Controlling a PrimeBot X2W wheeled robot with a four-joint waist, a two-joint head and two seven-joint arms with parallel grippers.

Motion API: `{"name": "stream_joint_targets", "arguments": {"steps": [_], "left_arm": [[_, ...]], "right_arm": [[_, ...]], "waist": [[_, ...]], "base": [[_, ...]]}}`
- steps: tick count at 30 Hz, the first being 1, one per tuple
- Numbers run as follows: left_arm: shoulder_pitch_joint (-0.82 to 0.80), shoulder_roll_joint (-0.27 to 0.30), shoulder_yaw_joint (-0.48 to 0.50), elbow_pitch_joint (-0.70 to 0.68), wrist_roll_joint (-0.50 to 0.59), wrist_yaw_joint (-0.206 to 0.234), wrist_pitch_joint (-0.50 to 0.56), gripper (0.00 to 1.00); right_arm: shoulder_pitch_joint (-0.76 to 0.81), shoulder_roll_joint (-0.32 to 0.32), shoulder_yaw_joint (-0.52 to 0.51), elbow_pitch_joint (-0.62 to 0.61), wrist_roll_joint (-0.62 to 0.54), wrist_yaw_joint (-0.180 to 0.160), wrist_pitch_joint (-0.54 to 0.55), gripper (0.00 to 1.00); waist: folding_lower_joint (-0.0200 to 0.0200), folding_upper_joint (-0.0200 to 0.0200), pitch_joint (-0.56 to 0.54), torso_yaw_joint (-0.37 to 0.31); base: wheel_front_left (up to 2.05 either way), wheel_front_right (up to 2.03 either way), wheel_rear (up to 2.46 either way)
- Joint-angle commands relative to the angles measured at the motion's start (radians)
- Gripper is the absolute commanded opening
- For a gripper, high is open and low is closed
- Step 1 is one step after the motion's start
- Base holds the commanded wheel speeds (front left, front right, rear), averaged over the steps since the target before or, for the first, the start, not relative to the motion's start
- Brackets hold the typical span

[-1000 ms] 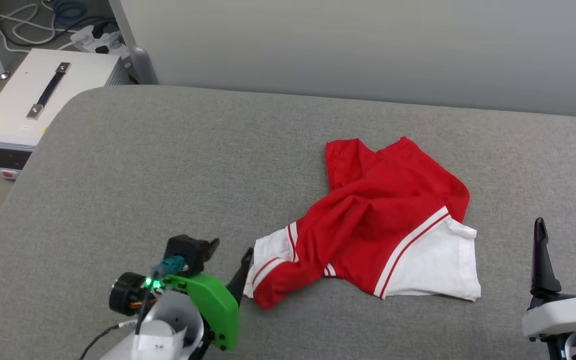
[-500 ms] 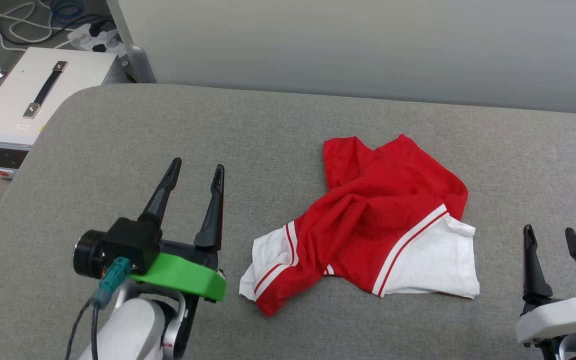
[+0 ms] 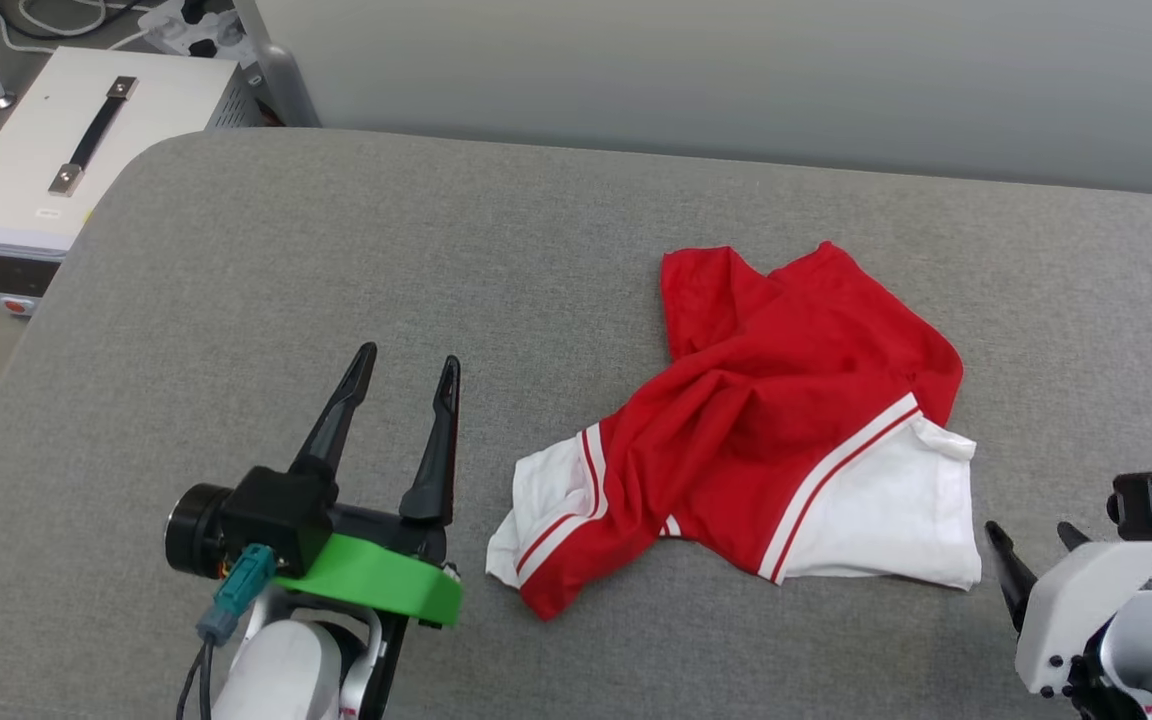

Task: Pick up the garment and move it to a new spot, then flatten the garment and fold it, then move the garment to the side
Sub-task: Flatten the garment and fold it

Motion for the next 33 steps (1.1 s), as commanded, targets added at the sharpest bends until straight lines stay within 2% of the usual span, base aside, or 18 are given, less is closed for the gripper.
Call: {"name": "stream_joint_targets", "arguments": {"steps": [1, 5, 9, 13, 20, 21, 27, 33], "left_arm": [[0.000, -0.017, 0.011, 0.009, 0.020, -0.018, -0.006, 1.00], [-0.011, -0.050, 0.035, 0.023, 0.049, -0.049, -0.006, 1.00], [-0.019, -0.073, 0.051, 0.031, 0.067, -0.069, -0.006, 1.00], [-0.023, -0.086, 0.068, 0.036, 0.081, -0.081, -0.006, 1.00], [-0.024, -0.097, 0.094, 0.040, 0.096, -0.092, -0.006, 1.00], [-0.025, -0.098, 0.096, 0.042, 0.097, -0.092, -0.006, 1.00], [-0.025, -0.101, 0.101, 0.060, 0.103, -0.096, -0.006, 1.00], [-0.021, -0.101, 0.100, 0.074, 0.105, -0.097, -0.006, 1.00]], "right_arm": [[-0.030, -0.018, 0.011, -0.009, 0.006, -0.001, 0.086, 1.00], [-0.077, -0.046, 0.023, -0.003, 0.022, -0.001, 0.280, 1.00], [-0.110, -0.040, 0.008, 0.044, 0.011, -0.001, 0.373, 1.00], [-0.121, -0.027, -0.001, 0.089, -0.010, -0.001, 0.396, 1.00], [-0.129, -0.020, 0.021, 0.155, -0.001, -0.001, 0.371, 0.98], [-0.129, -0.026, 0.030, 0.161, 0.002, -0.001, 0.366, 0.00], [-0.127, -0.080, 0.023, 0.183, 0.015, -0.001, 0.337, 0.00], [-0.106, -0.154, -0.066, 0.173, 0.022, -0.001, 0.321, 0.00]], "waist": [[0.0000, 0.0000, 0.018, 0.017], [0.0000, 0.0000, 0.041, 0.039], [0.0000, 0.0000, 0.061, 0.065], [0.0000, 0.0000, 0.073, 0.084], [0.0000, 0.0000, 0.089, 0.087], [0.0000, 0.0000, 0.090, 0.085], [0.0000, 0.0000, 0.086, 0.064], [0.0000, 0.0000, 0.078, 0.036]], "base": [[0.00, 0.00, 0.00], [0.00, 0.00, 0.00], [0.00, 0.00, 0.00], [0.00, 0.00, 0.00], [0.00, 0.00, 0.00], [0.00, 0.00, 0.00], [0.00, 0.00, 0.00], [0.00, 0.00, 0.00]]}}
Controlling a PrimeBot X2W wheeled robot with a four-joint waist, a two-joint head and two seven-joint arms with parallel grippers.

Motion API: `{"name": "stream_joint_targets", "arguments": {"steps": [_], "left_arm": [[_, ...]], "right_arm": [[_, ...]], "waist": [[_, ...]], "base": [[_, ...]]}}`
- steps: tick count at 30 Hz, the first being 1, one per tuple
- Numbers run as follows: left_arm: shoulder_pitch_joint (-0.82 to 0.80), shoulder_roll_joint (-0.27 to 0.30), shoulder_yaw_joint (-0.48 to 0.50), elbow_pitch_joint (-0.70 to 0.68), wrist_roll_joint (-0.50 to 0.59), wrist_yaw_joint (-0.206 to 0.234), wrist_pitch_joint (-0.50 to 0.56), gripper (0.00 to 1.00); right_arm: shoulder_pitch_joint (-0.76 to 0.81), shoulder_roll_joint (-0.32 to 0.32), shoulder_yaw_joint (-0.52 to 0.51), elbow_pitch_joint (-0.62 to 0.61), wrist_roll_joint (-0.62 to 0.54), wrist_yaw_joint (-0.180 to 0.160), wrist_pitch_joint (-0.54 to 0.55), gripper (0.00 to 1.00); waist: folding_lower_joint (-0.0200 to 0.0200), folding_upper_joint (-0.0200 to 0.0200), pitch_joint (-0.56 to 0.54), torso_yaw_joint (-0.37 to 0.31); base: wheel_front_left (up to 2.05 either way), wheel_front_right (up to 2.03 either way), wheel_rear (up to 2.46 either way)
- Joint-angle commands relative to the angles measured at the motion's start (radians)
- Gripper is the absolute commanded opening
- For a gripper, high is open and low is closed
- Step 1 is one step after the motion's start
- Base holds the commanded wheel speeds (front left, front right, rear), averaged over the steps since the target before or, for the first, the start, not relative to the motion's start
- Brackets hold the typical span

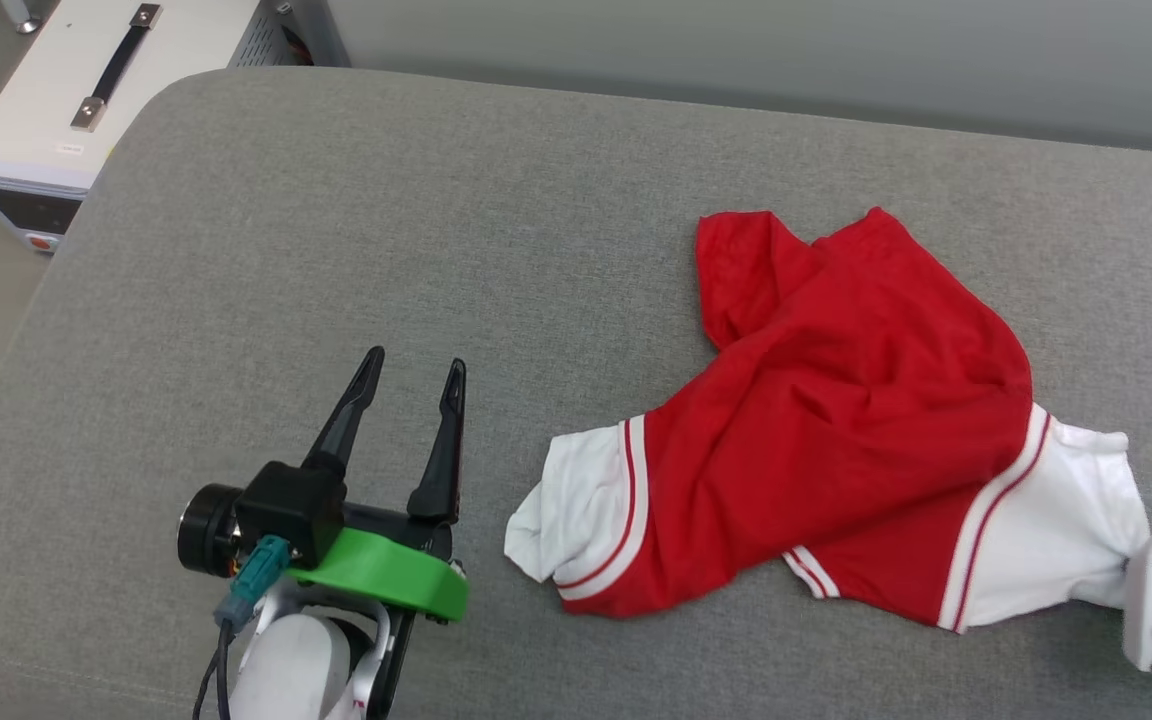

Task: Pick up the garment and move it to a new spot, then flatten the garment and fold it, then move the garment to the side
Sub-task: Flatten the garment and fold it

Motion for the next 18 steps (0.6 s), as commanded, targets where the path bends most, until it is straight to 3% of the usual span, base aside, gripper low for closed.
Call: {"name": "stream_joint_targets", "arguments": {"steps": [1, 9, 14, 15, 16, 17, 18], "left_arm": [[-0.012, 0.000, 0.001, 0.006, 0.004, -0.007, -0.006, 1.00], [-0.019, 0.009, -0.024, 0.024, -0.009, -0.007, -0.006, 1.00], [-0.021, 0.015, -0.036, 0.040, -0.017, -0.007, -0.006, 1.00], [-0.020, 0.017, -0.039, 0.044, -0.019, -0.007, -0.006, 1.00], [-0.019, 0.019, -0.041, 0.049, -0.020, -0.007, -0.006, 1.00], [-0.017, 0.020, -0.042, 0.052, -0.021, -0.007, -0.006, 1.00], [-0.016, 0.022, -0.045, 0.055, -0.022, -0.007, -0.006, 1.00]], "right_arm": [[0.022, -0.021, -0.026, 0.007, -0.001, -0.002, -0.006, 0.00], [0.050, -0.065, -0.161, 0.012, -0.022, -0.002, -0.019, 0.00], [0.053, -0.044, -0.184, 0.028, -0.031, -0.002, -0.054, 0.00], [0.052, -0.028, -0.184, 0.025, -0.027, -0.002, -0.073, 0.28], [0.049, -0.019, -0.183, 0.022, -0.023, -0.002, -0.098, 0.93], [0.047, -0.014, -0.188, 0.024, -0.019, -0.002, -0.116, 1.00], [0.045, -0.013, -0.184, 0.024, -0.017, -0.002, -0.142, 1.00]], "waist": [[0.0000, 0.0000, -0.003, -0.013], [0.0000, 0.0000, 0.007, -0.035], [0.0000, 0.0000, 0.004, -0.042], [0.0000, 0.0000, 0.000, -0.044], [0.0000, 0.0000, -0.005, -0.046], [0.0000, 0.0000, -0.009, -0.047], [0.0000, 0.0000, -0.016, -0.050]], "base": [[0.00, 0.00, 0.00], [0.00, 0.00, 0.00], [0.00, 0.00, 0.00], [0.00, 0.00, 0.00], [0.00, 0.00, 0.00], [0.00, 0.00, 0.00], [0.00, 0.00, 0.00]]}}
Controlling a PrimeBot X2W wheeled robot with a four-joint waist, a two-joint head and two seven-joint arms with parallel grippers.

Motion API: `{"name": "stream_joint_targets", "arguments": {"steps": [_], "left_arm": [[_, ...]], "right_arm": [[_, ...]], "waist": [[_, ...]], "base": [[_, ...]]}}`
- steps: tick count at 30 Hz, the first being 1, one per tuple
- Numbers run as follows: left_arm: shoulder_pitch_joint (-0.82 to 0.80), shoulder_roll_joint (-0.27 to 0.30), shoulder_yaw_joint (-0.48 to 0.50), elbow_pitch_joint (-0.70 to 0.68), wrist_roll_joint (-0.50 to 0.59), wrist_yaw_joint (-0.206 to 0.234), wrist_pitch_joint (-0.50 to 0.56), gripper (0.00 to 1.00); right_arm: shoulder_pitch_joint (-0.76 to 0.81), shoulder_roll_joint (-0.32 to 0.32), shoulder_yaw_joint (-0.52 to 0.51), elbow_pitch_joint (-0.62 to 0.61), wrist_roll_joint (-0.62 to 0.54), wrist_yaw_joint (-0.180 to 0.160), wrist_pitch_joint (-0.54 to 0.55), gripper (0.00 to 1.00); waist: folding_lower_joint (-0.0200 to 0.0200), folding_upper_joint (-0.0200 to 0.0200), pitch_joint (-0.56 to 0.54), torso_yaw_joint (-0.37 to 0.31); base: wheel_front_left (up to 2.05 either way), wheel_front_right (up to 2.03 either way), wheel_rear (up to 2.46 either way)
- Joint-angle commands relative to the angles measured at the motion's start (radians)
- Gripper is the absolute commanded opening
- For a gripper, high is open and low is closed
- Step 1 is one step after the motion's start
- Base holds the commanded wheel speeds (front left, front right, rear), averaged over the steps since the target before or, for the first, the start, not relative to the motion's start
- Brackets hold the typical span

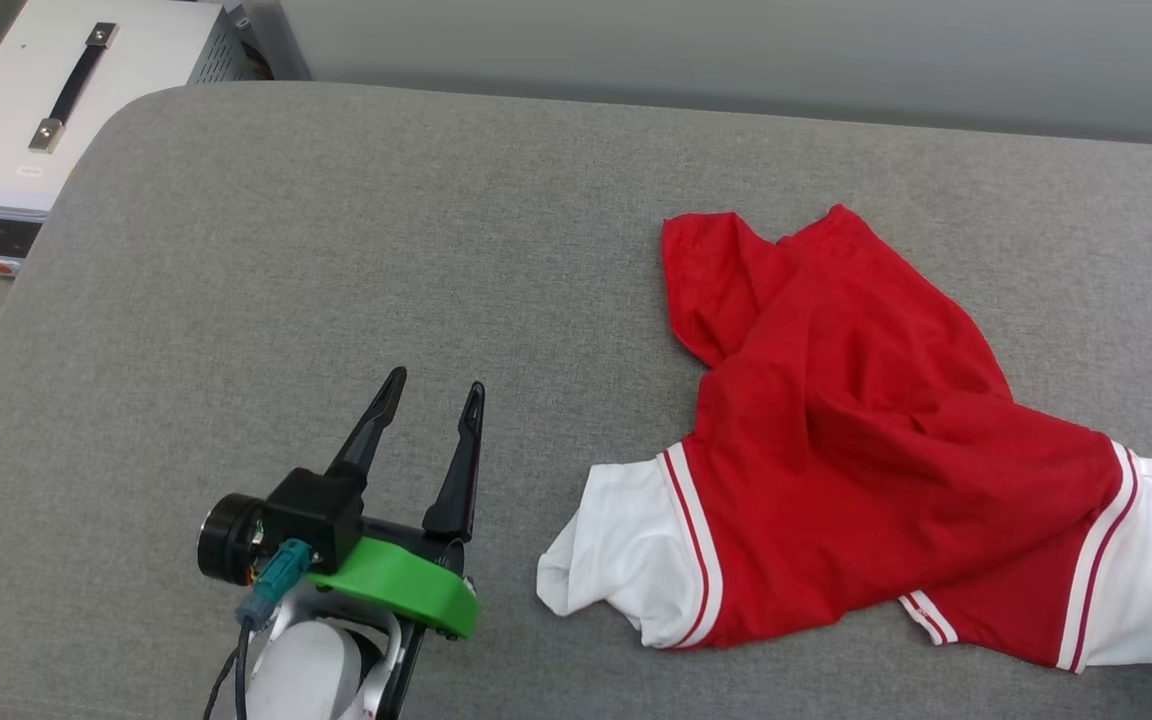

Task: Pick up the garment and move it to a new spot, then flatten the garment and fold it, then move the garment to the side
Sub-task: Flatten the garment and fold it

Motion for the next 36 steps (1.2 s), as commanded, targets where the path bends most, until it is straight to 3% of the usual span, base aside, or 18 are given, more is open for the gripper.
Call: {"name": "stream_joint_targets", "arguments": {"steps": [1, 11, 17, 20, 25, 29, 30, 36], "left_arm": [[-0.010, 0.005, -0.007, 0.005, -0.007, -0.003, -0.006, 1.00], [0.004, 0.026, -0.049, 0.020, -0.059, -0.003, -0.006, 1.00], [-0.026, 0.075, -0.161, 0.080, -0.125, -0.003, 0.054, 1.00], [-0.059, 0.095, -0.193, 0.080, -0.155, -0.003, 0.147, 1.00], [-0.115, 0.119, -0.224, 0.059, -0.189, -0.003, 0.344, 1.00], [-0.158, 0.141, -0.259, 0.044, -0.221, -0.002, 0.550, 1.00], [-0.176, 0.166, -0.284, 0.055, -0.218, 0.003, 0.690, 1.00], [-0.216, 0.197, -0.310, 0.084, -0.180, 0.028, 0.803, 1.00]], "right_arm": [[-0.003, 0.001, 0.004, -0.003, 0.009, -0.002, -0.036, 1.00], [0.038, 0.073, 0.065, -0.146, 0.104, -0.002, -0.406, 1.00], [0.098, 0.158, 0.081, -0.241, 0.101, -0.002, -0.684, 1.00], [0.131, 0.181, 0.104, -0.267, 0.064, -0.002, -0.804, 1.00], [0.147, 0.206, 0.125, -0.262, 0.053, -0.002, -0.863, 1.00], [0.129, 0.215, 0.129, -0.257, 0.049, -0.002, -0.875, 1.00], [0.115, 0.220, 0.138, -0.255, 0.046, -0.002, -0.878, 1.00], [0.095, 0.228, 0.154, -0.250, 0.048, -0.002, -0.888, 1.00]], "waist": [[0.0000, 0.0000, -0.015, -0.007], [0.0000, 0.0000, -0.068, -0.048], [0.0000, 0.0000, -0.065, -0.081], [0.0000, 0.0000, -0.054, -0.102], [0.0000, 0.0000, -0.028, -0.138], [0.0000, 0.0000, -0.008, -0.169], [0.0000, 0.0000, 0.004, -0.189], [0.0000, 0.0000, 0.038, -0.223]], "base": [[0.00, 0.00, 0.00], [0.00, 0.00, 0.00], [0.00, 0.00, 0.00], [0.00, 0.00, 0.00], [0.00, 0.00, 0.00], [0.00, 0.00, 0.00], [0.00, 0.00, 0.00], [0.00, 0.00, 0.00]]}}
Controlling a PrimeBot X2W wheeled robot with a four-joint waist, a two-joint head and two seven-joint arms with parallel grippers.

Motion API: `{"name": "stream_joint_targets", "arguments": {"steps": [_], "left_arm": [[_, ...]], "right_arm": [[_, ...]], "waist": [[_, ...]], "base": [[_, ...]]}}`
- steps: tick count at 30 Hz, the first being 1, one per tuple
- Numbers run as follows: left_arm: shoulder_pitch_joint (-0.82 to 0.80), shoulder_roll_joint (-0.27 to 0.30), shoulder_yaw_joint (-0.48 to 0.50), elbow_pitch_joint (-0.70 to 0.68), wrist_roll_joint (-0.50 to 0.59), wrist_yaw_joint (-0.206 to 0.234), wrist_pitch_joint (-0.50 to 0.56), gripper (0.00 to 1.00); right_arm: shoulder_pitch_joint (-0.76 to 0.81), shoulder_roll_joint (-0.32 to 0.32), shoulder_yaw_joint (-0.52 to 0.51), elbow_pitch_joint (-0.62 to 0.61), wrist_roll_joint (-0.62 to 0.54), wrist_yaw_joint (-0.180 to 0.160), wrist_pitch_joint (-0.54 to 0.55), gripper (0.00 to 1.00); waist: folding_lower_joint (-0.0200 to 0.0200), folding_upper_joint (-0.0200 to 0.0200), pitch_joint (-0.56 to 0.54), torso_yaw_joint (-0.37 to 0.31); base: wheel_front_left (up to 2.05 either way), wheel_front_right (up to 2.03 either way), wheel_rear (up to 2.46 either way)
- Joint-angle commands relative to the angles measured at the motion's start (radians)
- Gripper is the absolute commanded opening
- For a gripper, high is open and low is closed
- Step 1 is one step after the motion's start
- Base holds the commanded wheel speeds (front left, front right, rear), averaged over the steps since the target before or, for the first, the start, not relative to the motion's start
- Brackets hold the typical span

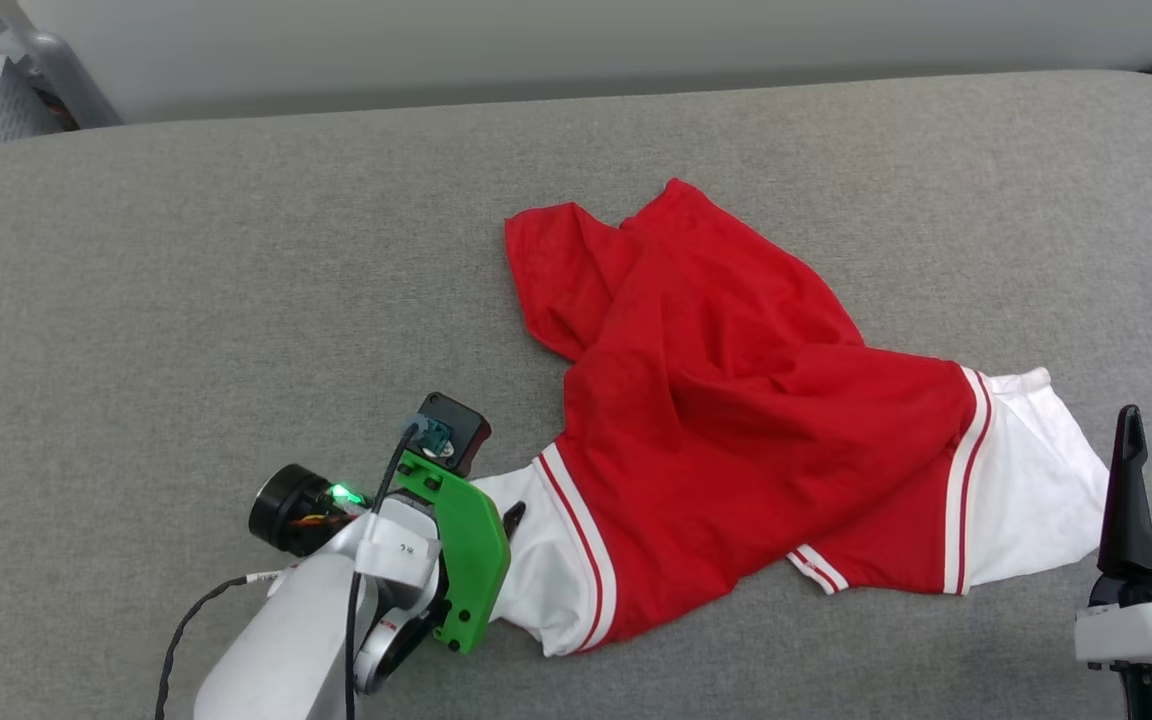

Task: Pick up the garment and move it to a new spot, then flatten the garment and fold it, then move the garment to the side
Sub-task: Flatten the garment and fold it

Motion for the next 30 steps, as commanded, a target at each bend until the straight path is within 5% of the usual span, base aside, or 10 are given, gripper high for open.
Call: {"name": "stream_joint_targets", "arguments": {"steps": [1, 8, 9, 10, 11, 20, 30], "left_arm": [[-0.018, 0.008, -0.007, 0.016, 0.012, 0.009, 0.012, 1.00], [-0.035, 0.016, -0.030, 0.081, 0.033, 0.010, 0.013, 1.00], [-0.038, 0.015, -0.030, 0.089, 0.032, 0.010, 0.003, 0.84], [-0.042, 0.014, -0.029, 0.092, 0.032, 0.010, -0.009, 0.26], [-0.045, 0.012, -0.027, 0.096, 0.032, 0.009, -0.026, 0.00], [-0.105, 0.027, 0.012, 0.129, 0.008, 0.005, -0.098, 0.00], [-0.325, 0.128, -0.044, 0.231, -0.018, -0.024, -0.092, 0.00]], "right_arm": [[-0.018, 0.007, 0.008, 0.007, -0.002, -0.001, -0.009, 1.00], [-0.035, 0.008, 0.025, 0.021, -0.007, -0.001, -0.018, 1.00], [-0.037, 0.008, 0.025, 0.022, -0.007, -0.001, -0.020, 1.00], [-0.038, 0.008, 0.025, 0.024, -0.007, -0.001, -0.021, 1.00], [-0.040, 0.006, 0.025, 0.026, -0.007, -0.001, -0.022, 1.00], [-0.050, 0.004, 0.039, 0.053, -0.010, -0.001, -0.029, 1.00], [-0.091, -0.006, 0.078, 0.067, -0.011, -0.001, -0.034, 1.00]], "waist": [[0.0000, 0.0000, 0.027, -0.024], [0.0000, 0.0000, 0.055, -0.039], [0.0000, 0.0000, 0.058, -0.040], [0.0000, 0.0000, 0.059, -0.040], [0.0000, 0.0000, 0.060, -0.040], [0.0000, 0.0000, 0.047, -0.040], [0.0000, 0.0000, 0.087, -0.059]], "base": [[0.00, 0.00, 0.00], [0.00, 0.00, 0.00], [0.00, 0.00, 0.00], [0.00, 0.00, 0.00], [0.00, 0.00, 0.00], [0.00, 0.00, 0.00], [0.00, 0.00, 0.00]]}}
